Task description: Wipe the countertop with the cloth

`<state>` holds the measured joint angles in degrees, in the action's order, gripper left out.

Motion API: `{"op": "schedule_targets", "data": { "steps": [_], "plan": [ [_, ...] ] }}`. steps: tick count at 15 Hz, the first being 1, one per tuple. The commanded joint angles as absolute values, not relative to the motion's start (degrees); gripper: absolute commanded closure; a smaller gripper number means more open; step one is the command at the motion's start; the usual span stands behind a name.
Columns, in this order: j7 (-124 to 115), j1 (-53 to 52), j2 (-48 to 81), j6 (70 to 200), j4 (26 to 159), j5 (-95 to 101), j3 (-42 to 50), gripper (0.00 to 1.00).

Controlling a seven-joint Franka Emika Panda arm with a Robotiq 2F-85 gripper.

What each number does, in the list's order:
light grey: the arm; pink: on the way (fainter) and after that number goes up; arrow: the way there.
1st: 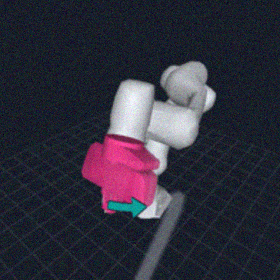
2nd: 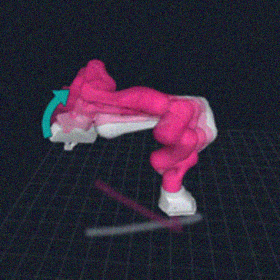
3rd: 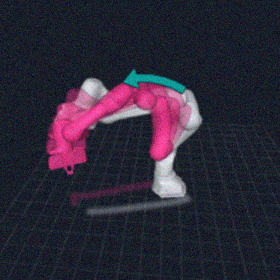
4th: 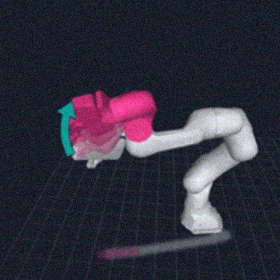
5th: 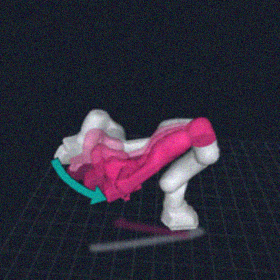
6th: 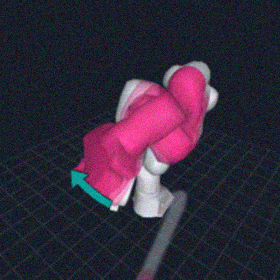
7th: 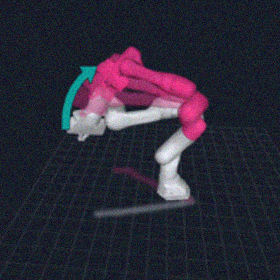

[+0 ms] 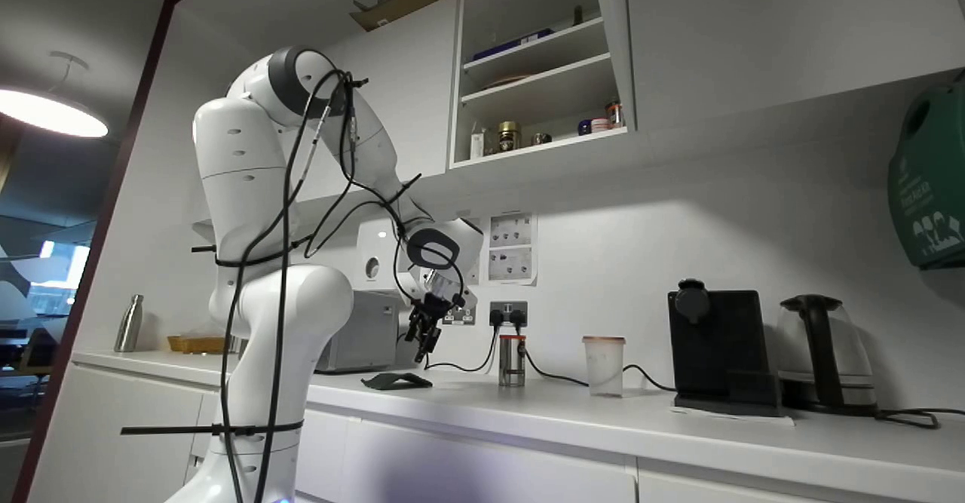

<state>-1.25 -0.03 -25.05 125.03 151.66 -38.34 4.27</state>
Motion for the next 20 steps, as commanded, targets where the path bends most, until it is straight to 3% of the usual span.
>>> {"op": "schedule_targets", "data": {
  "steps": [1,20],
  "plan": [
    [-0.86,0.36,-24.56,124.21,151.33,-38.75,4.49,0.0],
    [13.62,1.33,-13.28,117.39,150.31,-55.28,6.98,0.0]
  ]
}}
